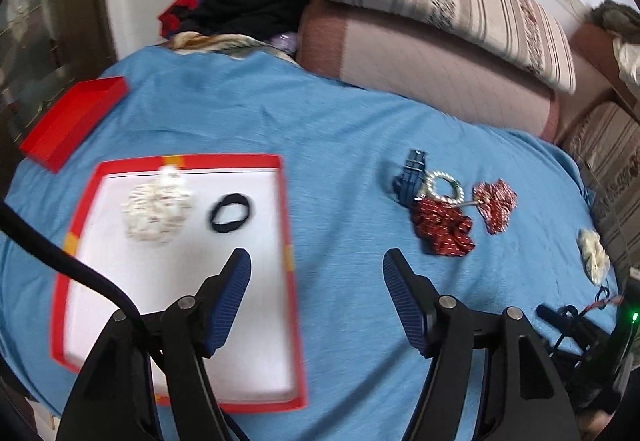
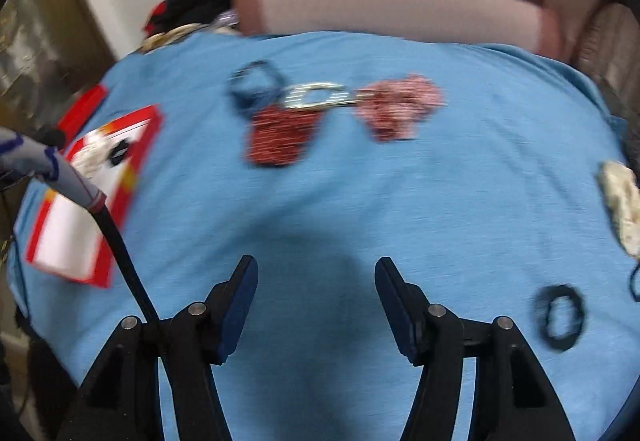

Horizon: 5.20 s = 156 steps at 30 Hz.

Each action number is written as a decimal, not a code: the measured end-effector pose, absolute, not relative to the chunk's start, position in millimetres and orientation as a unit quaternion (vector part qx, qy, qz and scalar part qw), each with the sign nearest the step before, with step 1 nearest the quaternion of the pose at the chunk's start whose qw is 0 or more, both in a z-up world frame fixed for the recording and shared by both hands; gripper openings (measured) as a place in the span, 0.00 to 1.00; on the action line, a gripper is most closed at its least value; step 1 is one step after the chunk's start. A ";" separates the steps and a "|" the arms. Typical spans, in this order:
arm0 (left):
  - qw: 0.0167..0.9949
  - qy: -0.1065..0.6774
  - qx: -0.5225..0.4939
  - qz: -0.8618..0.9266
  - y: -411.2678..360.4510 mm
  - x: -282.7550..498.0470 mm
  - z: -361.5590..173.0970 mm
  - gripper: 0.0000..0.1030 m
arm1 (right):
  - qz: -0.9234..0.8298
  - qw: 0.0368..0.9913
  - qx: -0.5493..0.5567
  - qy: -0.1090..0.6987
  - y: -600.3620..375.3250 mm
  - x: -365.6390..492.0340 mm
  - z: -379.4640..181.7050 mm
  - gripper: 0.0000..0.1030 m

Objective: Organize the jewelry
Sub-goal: 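Move both tools back toward the red scrunchies on the cloth, then grasp the red polka-dot scrunchie with the left tool while the right tool grasps the red checked scrunchie, then carry both scrunchies onto the white tray and open both tools, then move both tools toward the blue striped strap and red bead string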

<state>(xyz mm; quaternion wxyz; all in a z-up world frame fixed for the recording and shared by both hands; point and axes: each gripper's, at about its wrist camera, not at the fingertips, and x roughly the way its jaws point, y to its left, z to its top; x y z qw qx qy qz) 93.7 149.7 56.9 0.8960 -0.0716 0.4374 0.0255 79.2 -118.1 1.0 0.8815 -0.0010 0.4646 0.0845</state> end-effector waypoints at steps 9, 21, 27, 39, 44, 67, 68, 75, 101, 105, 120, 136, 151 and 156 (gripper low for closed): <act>0.882 0.467 -0.067 -0.013 106.2 146.0 19.6 0.66 | 0.053 0.893 0.029 0.446 -172.1 124.4 1.2 0.64; 0.875 0.475 -0.088 -0.037 87.5 224.5 -14.6 0.66 | 0.047 0.909 0.062 0.409 -185.8 198.2 7.2 0.69; 0.870 0.478 -0.106 -0.051 94.6 251.4 -19.6 0.66 | 0.051 0.906 0.080 0.413 -188.8 222.4 3.2 0.69; 0.850 0.481 -0.162 -0.140 69.4 206.5 -39.4 0.66 | 0.072 0.892 0.129 0.427 -194.5 242.4 -19.6 0.69; 0.842 0.487 -0.177 -0.153 51.1 210.9 -48.8 0.65 | 0.073 0.888 0.144 0.430 -194.4 249.3 -24.8 0.52; 0.889 0.438 -0.092 -0.096 76.8 113.3 47.0 0.09 | 0.051 0.925 0.147 0.348 -221.7 121.1 78.8 0.07; 0.891 0.435 -0.090 -0.092 81.3 106.6 50.9 0.09 | 0.056 0.925 0.146 0.347 -218.1 114.5 81.6 0.07; 0.902 0.420 -0.084 -0.045 138.3 60.2 68.8 0.09 | 0.117 0.922 0.110 0.353 -157.6 74.6 91.7 0.07; 0.879 0.447 -0.108 0.124 325.6 38.4 19.3 0.09 | 0.352 0.820 0.111 0.438 120.2 112.9 32.5 0.07; 0.872 0.458 -0.109 0.136 336.9 41.1 7.6 0.09 | 0.353 0.807 0.107 0.462 139.9 122.8 8.4 0.07; 0.859 0.462 -0.145 0.169 369.5 48.3 -10.4 0.29 | 0.289 0.840 -0.002 0.458 150.9 130.1 -21.1 0.41; 0.895 0.381 -0.122 0.197 333.9 -3.0 67.6 0.54 | 0.241 0.885 -0.021 0.397 76.6 80.4 18.6 0.62; 0.912 0.393 -0.096 0.063 214.0 39.8 75.7 0.55 | 0.121 0.909 0.022 0.398 -93.6 77.8 17.7 0.62; 0.907 0.413 -0.085 0.023 174.0 68.6 66.9 0.55 | 0.094 0.904 0.075 0.409 -141.9 99.5 13.2 0.62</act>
